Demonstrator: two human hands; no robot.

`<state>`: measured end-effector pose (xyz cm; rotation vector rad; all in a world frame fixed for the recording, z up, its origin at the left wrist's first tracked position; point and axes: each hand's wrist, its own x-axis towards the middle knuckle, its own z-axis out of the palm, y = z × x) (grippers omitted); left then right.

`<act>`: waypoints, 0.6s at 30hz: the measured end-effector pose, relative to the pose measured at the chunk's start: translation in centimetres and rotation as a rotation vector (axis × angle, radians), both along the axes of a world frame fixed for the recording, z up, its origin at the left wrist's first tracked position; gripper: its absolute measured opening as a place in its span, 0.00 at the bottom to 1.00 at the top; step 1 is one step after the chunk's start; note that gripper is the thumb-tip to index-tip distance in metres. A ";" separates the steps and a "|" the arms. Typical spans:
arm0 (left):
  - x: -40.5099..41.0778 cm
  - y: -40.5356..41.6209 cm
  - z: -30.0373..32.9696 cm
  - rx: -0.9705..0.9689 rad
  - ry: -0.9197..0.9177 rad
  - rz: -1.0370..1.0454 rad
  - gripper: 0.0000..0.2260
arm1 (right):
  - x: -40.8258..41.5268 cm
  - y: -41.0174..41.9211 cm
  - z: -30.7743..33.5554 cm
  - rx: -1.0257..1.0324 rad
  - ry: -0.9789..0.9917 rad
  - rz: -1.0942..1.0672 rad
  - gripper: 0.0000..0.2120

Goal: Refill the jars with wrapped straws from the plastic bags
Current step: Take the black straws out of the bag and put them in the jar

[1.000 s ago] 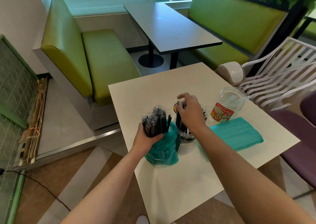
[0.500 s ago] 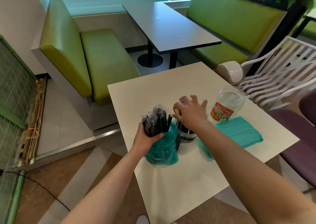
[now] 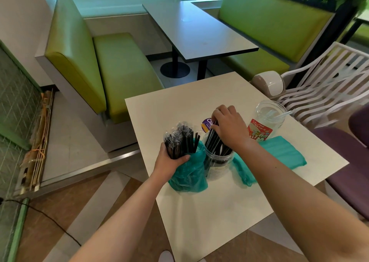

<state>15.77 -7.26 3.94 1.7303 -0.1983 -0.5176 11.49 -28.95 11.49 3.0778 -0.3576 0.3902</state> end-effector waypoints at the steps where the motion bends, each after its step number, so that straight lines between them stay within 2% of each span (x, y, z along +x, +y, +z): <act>1: 0.0 0.0 -0.1 0.001 0.001 0.002 0.34 | -0.1 0.0 -0.2 -0.040 0.026 -0.010 0.12; 4: 0.0 0.0 -0.1 0.004 0.002 0.006 0.35 | -0.6 0.3 -0.8 -0.093 0.029 -0.032 0.08; 8: -0.1 0.1 -0.1 0.001 -0.001 0.018 0.34 | -0.7 2.0 -0.8 -0.089 -0.141 -0.041 0.02; 10: 0.0 0.2 -0.3 0.000 -0.009 0.023 0.33 | -0.8 3.4 -0.7 -0.013 -0.210 0.004 0.08; 12: 0.0 0.2 -0.5 0.004 -0.019 0.031 0.33 | -1.0 5.0 -0.8 0.220 -0.173 0.054 0.16; 15: 0.0 0.3 -0.6 0.002 -0.033 0.035 0.34 | -1.6 6.9 -1.1 0.788 -0.029 -0.040 0.27; 16: 0.0 0.3 -0.6 -0.003 -0.035 0.039 0.34 | -1.6 7.4 -1.3 0.905 -0.027 -0.073 0.29; 18: -0.1 0.3 -0.6 -0.016 -0.032 0.050 0.33 | -1.7 8.0 -1.8 1.009 -0.027 -0.103 0.30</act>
